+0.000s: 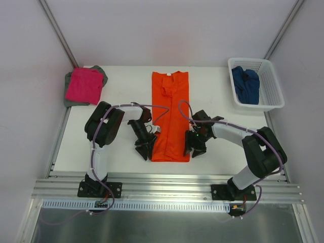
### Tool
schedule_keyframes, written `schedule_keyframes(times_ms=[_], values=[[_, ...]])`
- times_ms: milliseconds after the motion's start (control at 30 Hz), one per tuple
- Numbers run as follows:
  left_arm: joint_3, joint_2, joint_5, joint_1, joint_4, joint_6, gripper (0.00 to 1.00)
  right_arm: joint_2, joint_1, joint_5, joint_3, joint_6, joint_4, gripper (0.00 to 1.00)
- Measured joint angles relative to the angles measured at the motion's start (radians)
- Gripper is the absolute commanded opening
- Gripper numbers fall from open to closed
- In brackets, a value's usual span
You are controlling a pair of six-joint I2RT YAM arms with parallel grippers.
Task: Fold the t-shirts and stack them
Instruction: Fold the tshirt
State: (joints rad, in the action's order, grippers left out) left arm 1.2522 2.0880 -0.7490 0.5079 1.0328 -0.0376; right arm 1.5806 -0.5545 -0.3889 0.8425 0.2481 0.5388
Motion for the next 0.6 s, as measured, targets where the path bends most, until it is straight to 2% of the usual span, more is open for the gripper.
schedule_keyframes(times_ms=[200,367,600], values=[[-0.211,-0.202,0.067,0.055,-0.198,0.129,0.43,-0.065,-0.009,0.094,-0.059,0.026,-0.024,0.55],[-0.340,-0.399,0.199,0.055,-0.372,0.220,0.41,-0.131,-0.025,0.173,-0.105,0.038,-0.064,0.57],[-0.374,-0.459,0.369,0.054,-0.531,0.292,0.39,-0.245,-0.051,0.305,-0.195,0.039,-0.169,0.57]])
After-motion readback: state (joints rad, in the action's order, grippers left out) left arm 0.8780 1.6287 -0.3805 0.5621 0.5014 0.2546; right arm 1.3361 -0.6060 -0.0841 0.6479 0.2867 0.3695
